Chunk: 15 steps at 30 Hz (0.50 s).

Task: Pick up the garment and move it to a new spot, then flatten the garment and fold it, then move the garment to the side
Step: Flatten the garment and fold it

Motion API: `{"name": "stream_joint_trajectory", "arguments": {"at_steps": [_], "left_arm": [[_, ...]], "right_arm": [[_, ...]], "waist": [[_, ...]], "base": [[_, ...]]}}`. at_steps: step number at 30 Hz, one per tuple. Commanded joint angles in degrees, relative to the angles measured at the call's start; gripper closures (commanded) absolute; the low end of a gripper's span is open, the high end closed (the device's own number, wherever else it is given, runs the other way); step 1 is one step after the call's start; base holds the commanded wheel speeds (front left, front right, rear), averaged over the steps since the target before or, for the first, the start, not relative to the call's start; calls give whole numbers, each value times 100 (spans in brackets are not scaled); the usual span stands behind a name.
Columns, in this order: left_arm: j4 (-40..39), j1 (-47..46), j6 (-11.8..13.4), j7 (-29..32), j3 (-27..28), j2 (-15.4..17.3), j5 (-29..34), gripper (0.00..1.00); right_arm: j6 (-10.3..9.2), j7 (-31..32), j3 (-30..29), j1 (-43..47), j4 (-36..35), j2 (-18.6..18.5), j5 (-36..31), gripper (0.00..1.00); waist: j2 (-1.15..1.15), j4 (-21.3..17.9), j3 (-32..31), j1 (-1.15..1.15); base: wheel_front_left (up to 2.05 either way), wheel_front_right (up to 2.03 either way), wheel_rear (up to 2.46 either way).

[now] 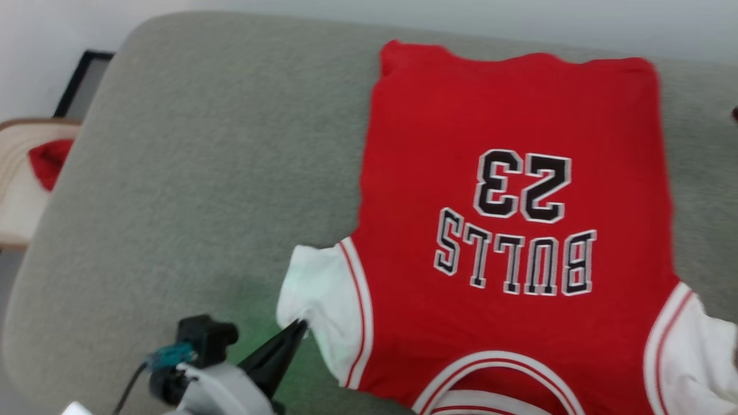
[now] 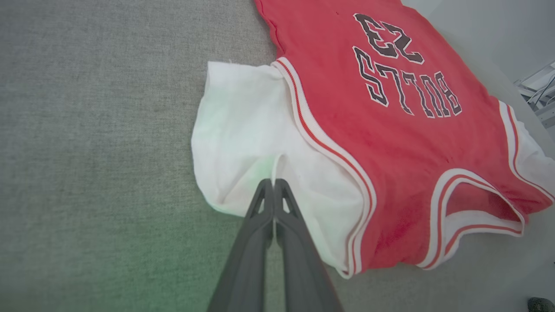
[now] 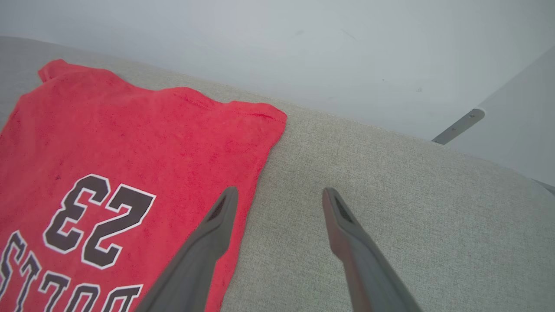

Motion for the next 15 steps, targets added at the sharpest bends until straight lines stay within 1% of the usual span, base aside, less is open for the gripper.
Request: {"name": "stream_joint_trajectory", "arguments": {"at_steps": [1, 6, 8, 11, 15], "left_arm": [[53, -159, -78, 13, -29, -111, 63, 100], [384, -577, -366, 47, -172, -537, 223, 100], [510, -716, -481, 37, -216, -698, 267, 100], [710, -900, -643, 13, -285, -924, 330, 100], [977, -1078, -815, -24, -370, -1175, 381, 100]], "right_arm": [[-3, 62, 25, -263, 202, 26, -107, 0], [-4, 275, -89, -1202, 1427, 118, -515, 0], [-4, 360, -224, -1523, 1842, 115, -728, 0], [-4, 364, -582, -1934, 2478, 155, -1136, 0], [-4, 397, -1105, -2326, 3148, 272, -1702, 0]], "waist": [[0, 503, 371, 0], [0, 963, 722, 0], [0, 1139, 862, 0], [0, 1360, 1061, 0], [0, 1593, 1268, 0]], "base": [[0, 0, 0], [0, 0, 0], [0, 0, 0], [0, 0, 0], [0, 0, 0]]}}
